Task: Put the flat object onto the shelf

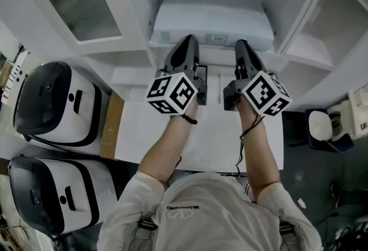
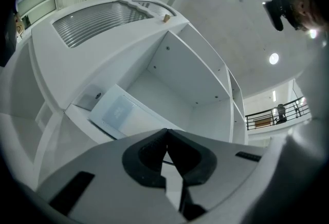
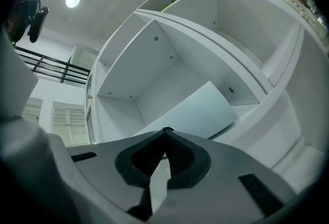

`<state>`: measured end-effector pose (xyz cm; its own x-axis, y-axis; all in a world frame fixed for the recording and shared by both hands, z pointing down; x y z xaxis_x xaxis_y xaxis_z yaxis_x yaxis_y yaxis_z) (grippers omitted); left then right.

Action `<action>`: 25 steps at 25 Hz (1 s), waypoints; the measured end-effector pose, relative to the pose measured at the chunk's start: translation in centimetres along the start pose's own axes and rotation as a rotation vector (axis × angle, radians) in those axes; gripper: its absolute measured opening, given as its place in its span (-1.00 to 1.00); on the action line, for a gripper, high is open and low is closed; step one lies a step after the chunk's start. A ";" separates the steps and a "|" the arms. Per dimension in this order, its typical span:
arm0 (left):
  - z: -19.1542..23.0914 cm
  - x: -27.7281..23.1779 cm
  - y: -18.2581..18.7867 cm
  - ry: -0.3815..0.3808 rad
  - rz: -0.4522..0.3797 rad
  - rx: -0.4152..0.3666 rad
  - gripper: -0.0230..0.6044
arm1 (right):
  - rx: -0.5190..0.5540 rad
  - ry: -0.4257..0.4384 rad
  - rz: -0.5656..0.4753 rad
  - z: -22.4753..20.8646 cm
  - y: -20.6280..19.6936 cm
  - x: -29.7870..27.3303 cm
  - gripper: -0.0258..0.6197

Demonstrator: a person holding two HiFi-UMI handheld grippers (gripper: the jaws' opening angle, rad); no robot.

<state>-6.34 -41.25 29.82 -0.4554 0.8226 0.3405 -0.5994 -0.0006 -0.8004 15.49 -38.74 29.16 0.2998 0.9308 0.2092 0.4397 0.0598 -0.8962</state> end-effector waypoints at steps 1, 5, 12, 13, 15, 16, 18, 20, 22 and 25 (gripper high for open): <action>0.0 0.1 0.0 -0.001 -0.002 0.007 -0.91 | -0.004 -0.002 0.001 -0.1 0.0 0.1 -0.89; -0.2 1.7 0.4 -0.012 -0.040 -0.009 -0.91 | -0.026 -0.018 -0.030 -0.3 0.3 2.0 -0.89; -2.3 8.4 2.5 -0.097 -0.074 -0.292 -0.91 | 0.057 -0.050 -0.145 -0.4 1.9 8.9 -0.89; -2.7 9.3 2.8 -0.112 -0.076 -0.339 -0.91 | 0.102 -0.046 -0.159 -0.3 2.2 9.8 -0.89; -2.9 11.1 3.2 -0.129 -0.072 -0.393 -0.91 | 0.160 -0.022 -0.174 -0.4 2.4 11.3 -0.89; -2.8 11.8 3.4 -0.130 -0.070 -0.394 -0.91 | 0.167 -0.004 -0.171 -0.6 2.1 12.0 -0.89; -2.4 13.2 3.6 -0.122 -0.066 -0.379 -0.91 | 0.185 0.018 -0.149 -0.9 1.4 13.2 -0.89; -2.0 14.3 3.6 -0.106 -0.058 -0.384 -0.91 | 0.213 0.028 -0.125 -1.1 1.0 14.4 -0.89; -1.3 15.6 3.4 -0.084 -0.046 -0.385 -0.91 | 0.239 0.041 -0.105 -1.2 0.6 15.5 -0.89; 0.0 17.3 2.9 -0.033 -0.029 -0.365 -0.91 | 0.261 0.048 -0.092 -1.3 0.5 16.7 -0.89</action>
<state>-15.94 -26.96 33.38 -0.4659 0.8007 0.3766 -0.3410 0.2302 -0.9114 21.83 -23.60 32.75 0.3109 0.8996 0.3068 0.2357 0.2398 -0.9418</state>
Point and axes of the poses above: the fingertips, and each gripper's own axes: x backward along the fingers, z to its left, y out of its top, the point moved 10 cm from there along x, backward along the fingers, and after that the axes turned 7 degrees about x, right-handed, at the moved point
